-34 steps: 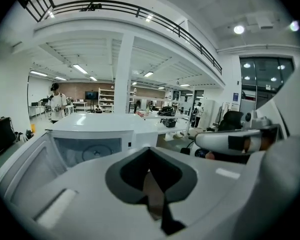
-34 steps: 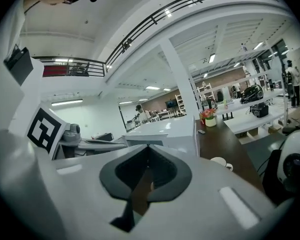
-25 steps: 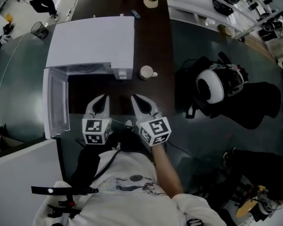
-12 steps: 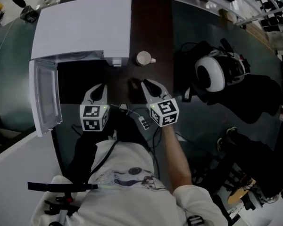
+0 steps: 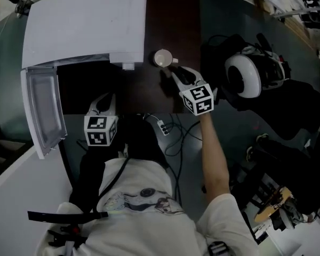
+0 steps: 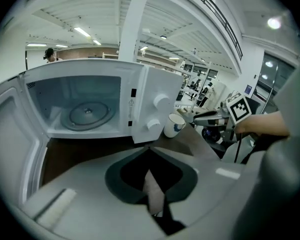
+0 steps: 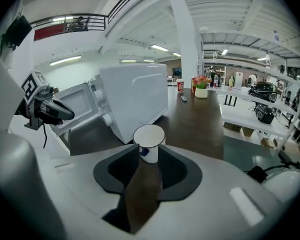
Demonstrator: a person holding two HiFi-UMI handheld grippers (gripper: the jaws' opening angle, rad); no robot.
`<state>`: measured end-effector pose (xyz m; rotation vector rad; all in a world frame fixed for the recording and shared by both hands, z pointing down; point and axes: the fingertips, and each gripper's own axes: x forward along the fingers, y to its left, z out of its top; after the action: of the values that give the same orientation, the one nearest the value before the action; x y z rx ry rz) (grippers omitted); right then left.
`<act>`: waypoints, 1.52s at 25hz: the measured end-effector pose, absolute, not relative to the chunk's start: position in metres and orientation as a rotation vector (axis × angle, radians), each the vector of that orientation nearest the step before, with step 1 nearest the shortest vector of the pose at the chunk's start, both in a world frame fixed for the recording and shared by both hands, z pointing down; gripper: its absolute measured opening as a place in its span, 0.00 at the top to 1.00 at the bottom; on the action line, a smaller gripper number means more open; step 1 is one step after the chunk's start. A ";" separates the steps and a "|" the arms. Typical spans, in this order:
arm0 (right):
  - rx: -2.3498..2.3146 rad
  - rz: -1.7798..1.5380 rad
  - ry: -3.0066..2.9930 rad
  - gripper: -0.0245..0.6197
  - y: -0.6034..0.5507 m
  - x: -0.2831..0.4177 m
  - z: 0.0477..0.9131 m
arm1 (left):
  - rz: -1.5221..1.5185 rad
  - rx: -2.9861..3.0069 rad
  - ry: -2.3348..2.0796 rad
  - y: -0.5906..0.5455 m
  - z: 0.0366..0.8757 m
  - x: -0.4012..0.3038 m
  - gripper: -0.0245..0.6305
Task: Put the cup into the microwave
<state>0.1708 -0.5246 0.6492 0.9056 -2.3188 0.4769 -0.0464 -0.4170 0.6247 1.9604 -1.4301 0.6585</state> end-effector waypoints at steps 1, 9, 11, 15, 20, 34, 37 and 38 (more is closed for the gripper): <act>0.894 0.467 -2.308 0.78 -0.531 0.173 0.653 | 0.665 1.955 -1.421 -0.419 0.628 -0.045 0.96; 0.681 0.398 -2.237 0.71 -0.557 0.181 0.681 | 0.730 1.856 -1.324 -0.429 0.657 -0.033 0.96; 0.621 0.383 -2.221 0.70 -0.560 0.181 0.688 | 0.753 1.836 -1.302 -0.428 0.662 -0.032 0.96; 0.526 0.348 -2.203 0.70 -0.563 0.179 0.698 | 0.766 1.825 -1.273 -0.422 0.667 -0.028 0.96; 0.294 0.204 -2.124 0.70 -0.557 0.167 0.716 | 0.778 1.814 -1.260 -0.413 0.671 -0.030 0.96; 0.120 0.110 -2.080 0.85 -0.547 0.155 0.727 | 0.786 1.795 -1.255 -0.400 0.675 -0.037 0.96; 0.123 0.105 -2.090 0.85 -0.540 0.153 0.726 | 0.786 1.801 -1.250 -0.398 0.676 -0.037 0.96; 0.125 0.109 -2.094 0.85 -0.538 0.153 0.726 | 0.787 1.801 -1.249 -0.397 0.676 -0.037 0.96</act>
<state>0.1527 -0.5379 0.7261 0.1250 -2.0944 0.1088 -0.0368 -0.3970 0.6764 1.8014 -1.2487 0.7867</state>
